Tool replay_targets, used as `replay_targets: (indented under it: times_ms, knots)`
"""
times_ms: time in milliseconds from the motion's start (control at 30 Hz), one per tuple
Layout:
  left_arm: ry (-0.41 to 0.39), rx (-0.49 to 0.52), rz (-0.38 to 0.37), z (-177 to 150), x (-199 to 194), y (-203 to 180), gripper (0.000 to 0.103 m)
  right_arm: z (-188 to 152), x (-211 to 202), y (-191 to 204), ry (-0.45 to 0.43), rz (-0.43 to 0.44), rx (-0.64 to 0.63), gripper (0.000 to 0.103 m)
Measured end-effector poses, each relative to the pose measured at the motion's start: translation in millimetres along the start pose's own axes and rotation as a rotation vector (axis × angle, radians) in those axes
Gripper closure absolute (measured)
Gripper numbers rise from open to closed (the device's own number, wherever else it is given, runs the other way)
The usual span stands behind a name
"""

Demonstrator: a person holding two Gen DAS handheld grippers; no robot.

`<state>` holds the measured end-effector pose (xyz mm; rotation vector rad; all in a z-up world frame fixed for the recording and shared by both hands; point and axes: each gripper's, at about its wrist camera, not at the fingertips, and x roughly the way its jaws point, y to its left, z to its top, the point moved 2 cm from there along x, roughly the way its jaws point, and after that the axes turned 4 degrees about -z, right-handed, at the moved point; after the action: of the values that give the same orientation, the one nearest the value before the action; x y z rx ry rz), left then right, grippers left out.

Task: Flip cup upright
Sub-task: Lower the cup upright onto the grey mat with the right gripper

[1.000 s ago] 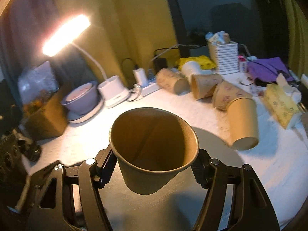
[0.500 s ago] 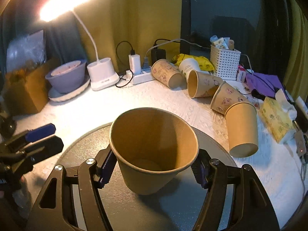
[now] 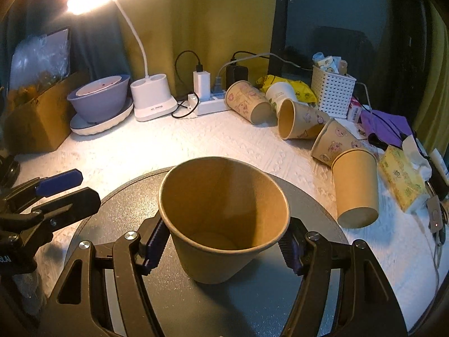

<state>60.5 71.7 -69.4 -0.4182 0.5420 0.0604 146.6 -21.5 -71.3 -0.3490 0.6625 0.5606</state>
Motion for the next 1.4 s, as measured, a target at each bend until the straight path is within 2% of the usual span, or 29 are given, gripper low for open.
replay_targets:
  times_ms: [333, 467, 767, 1100, 1267, 1400]
  knots:
    - [0.01, 0.012, -0.002, -2, 3, -4, 0.023, -7, 1, -2, 0.036, -0.003, -0.005, 0.031]
    - [0.006, 0.019, 0.0, -2, 2, -5, 0.023, -9, -2, -2, 0.033, -0.015, -0.018, 0.025]
    - [-0.007, 0.054, 0.004, -3, -1, -11, 0.023, -15, -18, -1, 0.036, -0.015, -0.021, 0.025]
    - [-0.086, 0.176, -0.013, -5, -18, -37, 0.023, -24, -52, -15, 0.013, -0.037, 0.009, 0.024]
    - [-0.146, 0.241, -0.043, -5, -32, -52, 0.023, -25, -77, -26, -0.038, -0.063, 0.037, 0.024]
    - [-0.223, 0.288, -0.074, -3, -50, -64, 0.023, -23, -94, -32, -0.088, -0.075, 0.054, 0.025]
